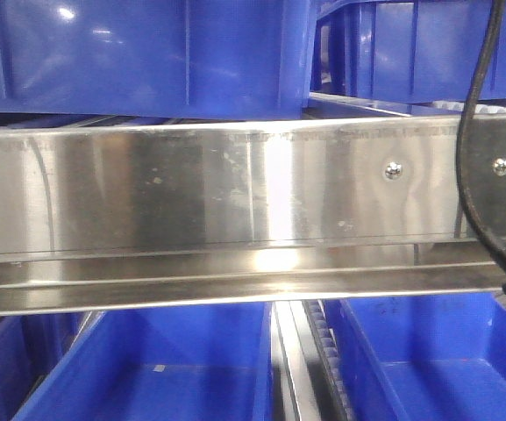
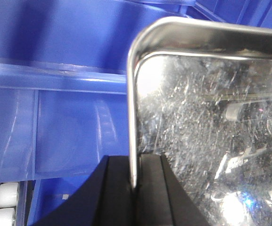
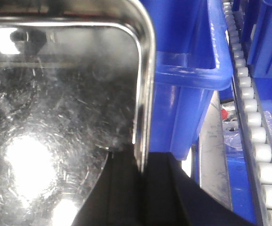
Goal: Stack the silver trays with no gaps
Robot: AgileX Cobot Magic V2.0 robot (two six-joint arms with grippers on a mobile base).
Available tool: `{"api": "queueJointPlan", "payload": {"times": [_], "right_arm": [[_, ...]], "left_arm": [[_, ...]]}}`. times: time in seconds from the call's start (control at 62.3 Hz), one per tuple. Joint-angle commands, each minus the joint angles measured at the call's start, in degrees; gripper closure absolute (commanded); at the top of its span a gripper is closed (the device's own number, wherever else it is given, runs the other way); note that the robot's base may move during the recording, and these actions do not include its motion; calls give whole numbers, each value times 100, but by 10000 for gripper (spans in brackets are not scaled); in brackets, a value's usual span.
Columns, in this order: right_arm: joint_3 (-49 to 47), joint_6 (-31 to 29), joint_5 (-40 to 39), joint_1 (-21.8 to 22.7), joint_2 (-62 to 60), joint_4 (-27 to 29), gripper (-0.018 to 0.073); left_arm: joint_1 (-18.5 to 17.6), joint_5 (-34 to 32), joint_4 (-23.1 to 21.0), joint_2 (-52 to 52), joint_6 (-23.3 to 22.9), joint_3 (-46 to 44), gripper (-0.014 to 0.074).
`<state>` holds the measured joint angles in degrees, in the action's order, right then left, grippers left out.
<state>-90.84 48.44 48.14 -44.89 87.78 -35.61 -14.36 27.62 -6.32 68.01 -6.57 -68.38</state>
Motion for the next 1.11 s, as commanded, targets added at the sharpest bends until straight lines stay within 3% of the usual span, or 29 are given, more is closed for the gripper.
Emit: {"api": "queueJointPlan", "payload": {"times": [0.0,1.091], "right_arm": [[6,-91,-535,-44,-43,-24,637],[6,-91,-535,-44,-43,-24,637]], "left_arm": [[-64,-220,-227,-76,-7,-95,614],[-64,-220,-227,-76,-7,-95,614]]}}
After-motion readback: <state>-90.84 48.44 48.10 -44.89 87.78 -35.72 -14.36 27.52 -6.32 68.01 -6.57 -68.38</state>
